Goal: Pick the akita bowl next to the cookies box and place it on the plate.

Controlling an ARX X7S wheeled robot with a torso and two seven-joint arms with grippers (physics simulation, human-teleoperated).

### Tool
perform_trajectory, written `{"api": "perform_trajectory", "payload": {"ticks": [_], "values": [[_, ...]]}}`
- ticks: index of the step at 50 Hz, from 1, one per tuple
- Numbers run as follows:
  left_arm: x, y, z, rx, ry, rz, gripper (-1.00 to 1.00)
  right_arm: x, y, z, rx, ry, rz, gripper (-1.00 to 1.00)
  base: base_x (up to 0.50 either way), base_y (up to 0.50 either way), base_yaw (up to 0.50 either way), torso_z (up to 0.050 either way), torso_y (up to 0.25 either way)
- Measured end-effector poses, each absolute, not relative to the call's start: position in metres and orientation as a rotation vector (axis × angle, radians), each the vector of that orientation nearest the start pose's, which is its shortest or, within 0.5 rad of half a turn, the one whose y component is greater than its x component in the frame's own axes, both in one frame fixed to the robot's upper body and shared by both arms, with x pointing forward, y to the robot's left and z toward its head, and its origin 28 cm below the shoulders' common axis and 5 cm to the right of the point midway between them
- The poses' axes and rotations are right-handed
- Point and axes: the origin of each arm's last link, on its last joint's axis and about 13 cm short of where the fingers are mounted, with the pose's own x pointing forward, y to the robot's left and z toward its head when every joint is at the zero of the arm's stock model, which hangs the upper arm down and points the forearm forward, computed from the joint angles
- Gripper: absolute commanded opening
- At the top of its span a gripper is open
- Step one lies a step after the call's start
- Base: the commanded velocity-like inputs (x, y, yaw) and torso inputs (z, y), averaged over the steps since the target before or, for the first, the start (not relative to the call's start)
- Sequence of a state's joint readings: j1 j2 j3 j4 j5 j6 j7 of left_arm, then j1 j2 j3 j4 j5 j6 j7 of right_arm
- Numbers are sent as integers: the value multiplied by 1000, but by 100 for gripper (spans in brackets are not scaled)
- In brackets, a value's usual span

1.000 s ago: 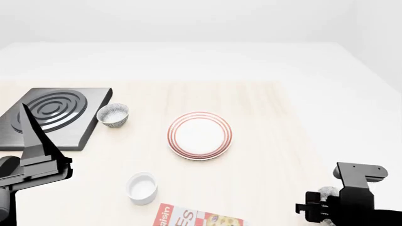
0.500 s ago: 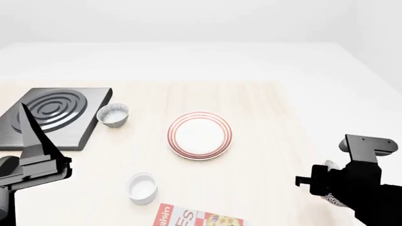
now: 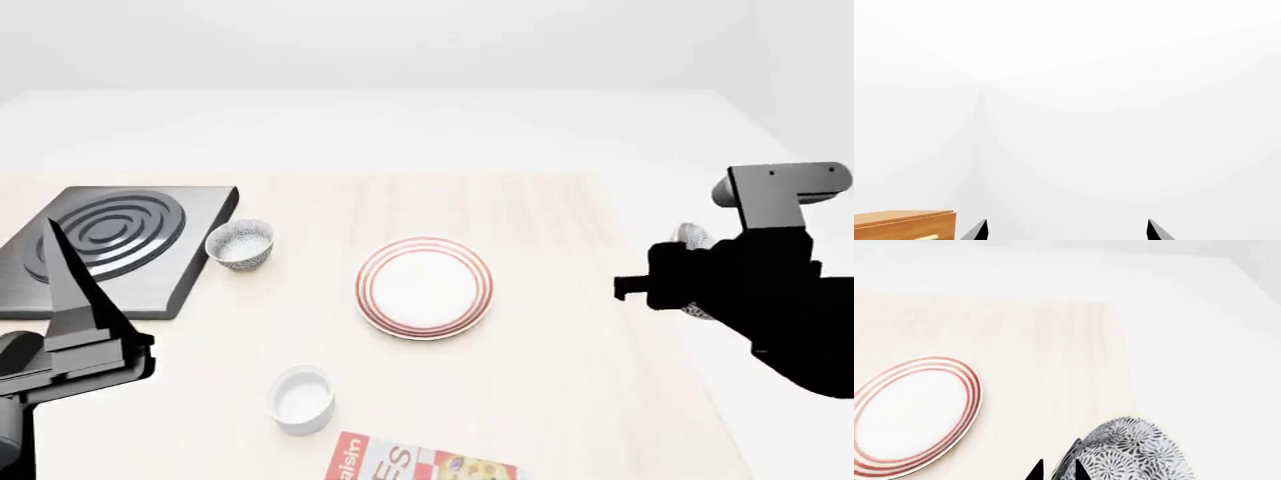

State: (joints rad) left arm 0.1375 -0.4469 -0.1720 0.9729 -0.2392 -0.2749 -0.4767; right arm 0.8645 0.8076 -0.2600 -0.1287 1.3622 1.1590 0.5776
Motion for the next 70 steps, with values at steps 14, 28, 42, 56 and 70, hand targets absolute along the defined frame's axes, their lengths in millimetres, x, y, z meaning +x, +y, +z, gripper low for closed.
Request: {"api": "perform_trajectory", "payload": {"ticks": [14, 28, 42, 56, 70], "values": [[145, 262, 183, 139, -613, 305, 100, 311, -170, 261, -212, 273, 157, -100, 0, 0, 0, 0, 0], [145, 262, 183, 138, -613, 304, 100, 368, -132, 283, -395, 137, 221, -100, 0, 0, 0, 0, 0], [146, 260, 183, 138, -613, 297, 100, 422, -86, 277, -484, 87, 257, -100, 0, 0, 0, 0, 0], [147, 260, 182, 138, -611, 292, 100, 431, -60, 255, -594, 85, 277, -100, 0, 0, 0, 0, 1], [147, 260, 181, 136, -612, 291, 100, 431, -49, 251, -642, 73, 309, -100, 0, 0, 0, 0, 1]]}}
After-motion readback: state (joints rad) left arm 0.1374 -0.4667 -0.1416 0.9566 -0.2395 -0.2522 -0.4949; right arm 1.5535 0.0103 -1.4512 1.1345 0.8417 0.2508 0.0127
